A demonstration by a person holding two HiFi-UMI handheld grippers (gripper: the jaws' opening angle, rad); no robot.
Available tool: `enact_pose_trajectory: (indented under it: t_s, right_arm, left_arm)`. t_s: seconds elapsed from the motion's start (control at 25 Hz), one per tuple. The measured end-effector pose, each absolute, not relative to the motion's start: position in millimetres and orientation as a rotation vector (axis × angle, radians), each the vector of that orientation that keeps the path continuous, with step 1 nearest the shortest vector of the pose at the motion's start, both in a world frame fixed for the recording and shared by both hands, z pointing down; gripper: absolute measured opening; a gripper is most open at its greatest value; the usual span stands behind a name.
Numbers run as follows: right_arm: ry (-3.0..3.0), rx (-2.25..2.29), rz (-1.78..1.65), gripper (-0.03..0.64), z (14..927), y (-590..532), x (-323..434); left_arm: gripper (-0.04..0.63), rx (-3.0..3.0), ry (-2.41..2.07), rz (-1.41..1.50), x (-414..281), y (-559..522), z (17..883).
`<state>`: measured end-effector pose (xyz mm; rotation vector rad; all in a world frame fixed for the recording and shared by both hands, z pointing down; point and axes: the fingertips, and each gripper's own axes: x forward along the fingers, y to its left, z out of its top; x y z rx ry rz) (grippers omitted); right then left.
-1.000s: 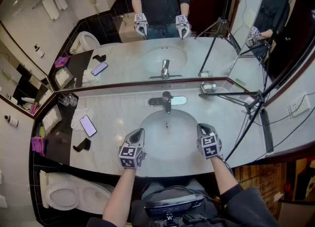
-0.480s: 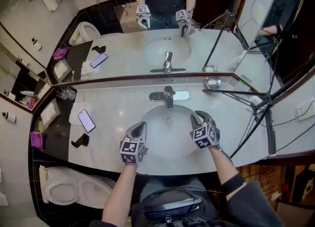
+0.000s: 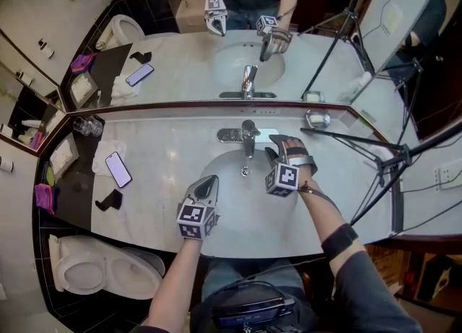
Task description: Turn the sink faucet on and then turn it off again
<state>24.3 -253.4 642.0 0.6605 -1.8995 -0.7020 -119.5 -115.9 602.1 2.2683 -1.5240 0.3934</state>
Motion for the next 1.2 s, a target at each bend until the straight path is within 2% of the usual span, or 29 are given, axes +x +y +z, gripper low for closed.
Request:
enact_pose_trajectory:
  t_s: [0.56,0.8,1.2]
  right_arm:
    - [-1.713,0.357,-0.896,0.235,685,-294,-16]
    - [-1.686,0.304,-0.918,0.201,699,-289,-17]
    - [-1.696,0.347,-0.930,0.195,698,-288,-17]
  left_arm:
    - [-0.012,2.195,-1.545,0.377,-139,-115,628]
    - [-0.012,2.183,-1.548,0.383,-142,-114,634]
    - [-0.012,2.171,-1.543,0.388,-141,-115,636]
